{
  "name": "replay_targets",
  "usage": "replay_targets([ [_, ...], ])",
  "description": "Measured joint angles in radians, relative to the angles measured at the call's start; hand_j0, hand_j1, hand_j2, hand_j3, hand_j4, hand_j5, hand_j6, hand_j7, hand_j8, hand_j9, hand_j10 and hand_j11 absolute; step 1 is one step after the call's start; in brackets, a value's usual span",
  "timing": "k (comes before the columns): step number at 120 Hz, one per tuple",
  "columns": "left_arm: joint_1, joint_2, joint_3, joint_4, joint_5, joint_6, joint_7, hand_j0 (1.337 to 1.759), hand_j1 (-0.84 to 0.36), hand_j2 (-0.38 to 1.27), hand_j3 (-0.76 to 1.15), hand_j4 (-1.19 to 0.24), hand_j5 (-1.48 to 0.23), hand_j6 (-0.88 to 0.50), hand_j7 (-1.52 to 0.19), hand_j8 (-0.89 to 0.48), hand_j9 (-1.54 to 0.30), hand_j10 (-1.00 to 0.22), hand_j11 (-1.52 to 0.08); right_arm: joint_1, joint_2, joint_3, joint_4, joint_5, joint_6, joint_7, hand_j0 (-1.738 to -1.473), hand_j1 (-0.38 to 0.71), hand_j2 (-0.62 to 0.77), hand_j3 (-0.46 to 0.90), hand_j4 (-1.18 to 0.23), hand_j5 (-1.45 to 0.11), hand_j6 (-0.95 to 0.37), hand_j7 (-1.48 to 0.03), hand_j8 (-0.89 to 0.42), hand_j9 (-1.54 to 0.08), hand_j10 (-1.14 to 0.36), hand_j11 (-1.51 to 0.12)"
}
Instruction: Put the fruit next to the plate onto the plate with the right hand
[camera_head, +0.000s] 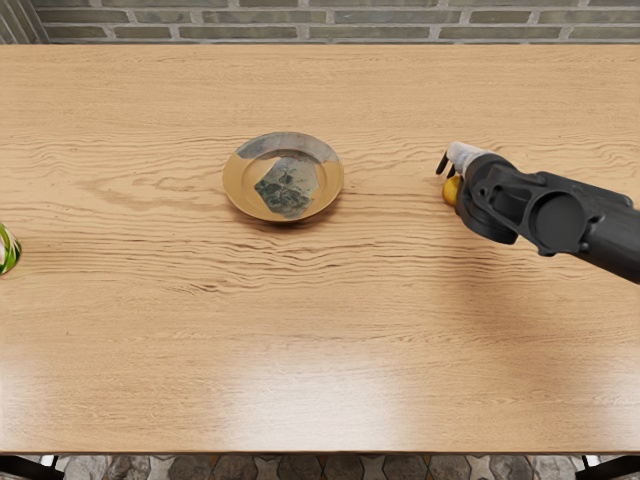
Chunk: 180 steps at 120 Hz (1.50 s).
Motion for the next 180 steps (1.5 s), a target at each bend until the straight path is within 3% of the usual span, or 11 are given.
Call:
replay_targets([
  [20,0.000,0.000,0.000,0.000,0.000,0.000,0.000,1.658,0.35,0.00,0.00,0.00,0.00,0.00,0.00,0.00,0.00,0.00,0.00,-0.002,0.002,-0.006,-0.004,0.000,-0.004,0.000,-1.658,0.22,-0.09,0.00,-0.48,-0.62,-0.48,-0.62,-0.43,-0.63,-0.48,-0.63],
  [46,0.000,0.000,0.000,0.000,0.000,0.000,0.000,1.658,0.35,0.00,0.00,0.00,0.00,0.00,0.00,0.00,0.00,0.00,0.00,-0.006,0.003,-0.006,-0.003,-0.004,-0.003,-0.001,-1.650,0.30,0.00,0.00,-0.55,-0.72,-0.43,-0.71,-0.35,-0.74,-0.53,-0.74],
  [66,0.000,0.000,0.000,0.000,0.000,0.000,0.000,1.658,0.35,0.00,0.00,0.00,0.00,0.00,0.00,0.00,0.00,0.00,0.00,-0.006,0.003,-0.007,-0.003,-0.001,0.000,-0.002,-1.641,0.33,0.03,0.00,-0.62,-0.90,-0.35,-0.85,-0.26,-0.89,-0.46,-0.90],
  [76,0.000,0.000,0.000,0.000,0.000,0.000,0.000,1.658,0.35,0.00,0.00,0.00,0.00,0.00,0.00,0.00,0.00,0.00,0.00,-0.004,0.003,-0.005,-0.002,0.005,-0.001,-0.001,-1.641,0.35,0.14,0.00,-0.66,-0.96,-0.33,-0.90,-0.24,-0.96,-0.46,-0.96],
  [95,0.000,0.000,0.000,0.000,0.000,0.000,0.000,1.658,0.35,0.00,0.00,0.00,0.00,0.00,0.00,0.00,0.00,0.00,0.00,0.008,0.000,0.002,0.005,0.012,-0.003,0.001,-1.648,0.32,0.38,0.00,-0.72,-1.01,-0.44,-0.97,-0.34,-1.02,-0.62,-1.02],
  [123,0.000,0.000,0.000,0.000,0.000,0.000,0.000,1.658,0.35,0.00,0.00,0.00,0.00,0.00,0.00,0.00,0.00,0.00,0.00,0.037,-0.007,0.020,0.011,0.019,-0.002,0.000,-1.655,0.32,0.59,0.00,-0.76,-1.06,-0.51,-1.02,-0.43,-1.06,-0.72,-1.06],
  [180,0.000,0.000,0.000,0.000,0.000,0.000,0.000,1.658,0.35,0.00,0.00,0.00,0.00,0.00,0.00,0.00,0.00,0.00,0.00,0.094,-0.037,0.152,0.131,0.026,-0.003,0.000,-1.658,0.34,0.59,0.00,-0.78,-1.10,-0.48,-1.05,-0.41,-1.09,-0.78,-1.10],
])
